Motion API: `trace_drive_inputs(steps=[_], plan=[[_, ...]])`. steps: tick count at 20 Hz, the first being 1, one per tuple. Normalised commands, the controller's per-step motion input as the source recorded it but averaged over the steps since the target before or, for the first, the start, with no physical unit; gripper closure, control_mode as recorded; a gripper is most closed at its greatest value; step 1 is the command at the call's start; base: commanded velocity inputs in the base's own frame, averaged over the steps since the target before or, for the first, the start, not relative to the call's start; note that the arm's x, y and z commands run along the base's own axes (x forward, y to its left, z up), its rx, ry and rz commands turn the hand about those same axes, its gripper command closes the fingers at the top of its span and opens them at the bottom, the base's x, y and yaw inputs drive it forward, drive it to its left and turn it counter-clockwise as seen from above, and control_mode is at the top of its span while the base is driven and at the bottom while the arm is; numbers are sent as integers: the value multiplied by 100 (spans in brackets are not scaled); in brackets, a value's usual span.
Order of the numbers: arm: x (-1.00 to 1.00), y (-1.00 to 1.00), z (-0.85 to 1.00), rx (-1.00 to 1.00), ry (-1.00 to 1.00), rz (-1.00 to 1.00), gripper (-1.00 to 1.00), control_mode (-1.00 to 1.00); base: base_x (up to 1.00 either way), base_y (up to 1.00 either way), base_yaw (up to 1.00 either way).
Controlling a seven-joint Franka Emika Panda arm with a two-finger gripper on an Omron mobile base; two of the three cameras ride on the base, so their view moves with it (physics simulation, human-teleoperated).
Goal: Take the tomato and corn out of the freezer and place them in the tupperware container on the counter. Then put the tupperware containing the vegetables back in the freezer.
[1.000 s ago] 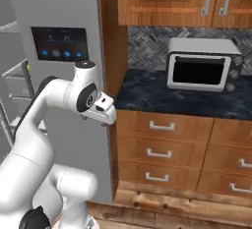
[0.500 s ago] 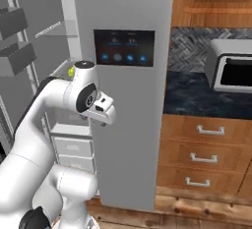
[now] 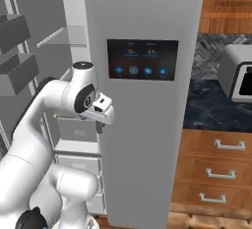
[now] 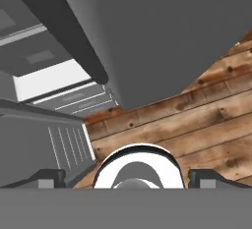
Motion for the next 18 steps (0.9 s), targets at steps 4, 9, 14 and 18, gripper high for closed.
trace_drive_inputs(steps=[4, 9, 14, 18], plan=[[0, 0, 0, 0, 0, 0, -100, 100, 28, 13, -3], [-39, 24, 10, 0, -11, 10, -100, -100, -2, 4, 0], [-4, 42, 9, 3, -19, 19, -100, -100, 0, 0, 0], [62, 43, -10, 9, -1, 13, -100, -100, 0, 0, 0]])
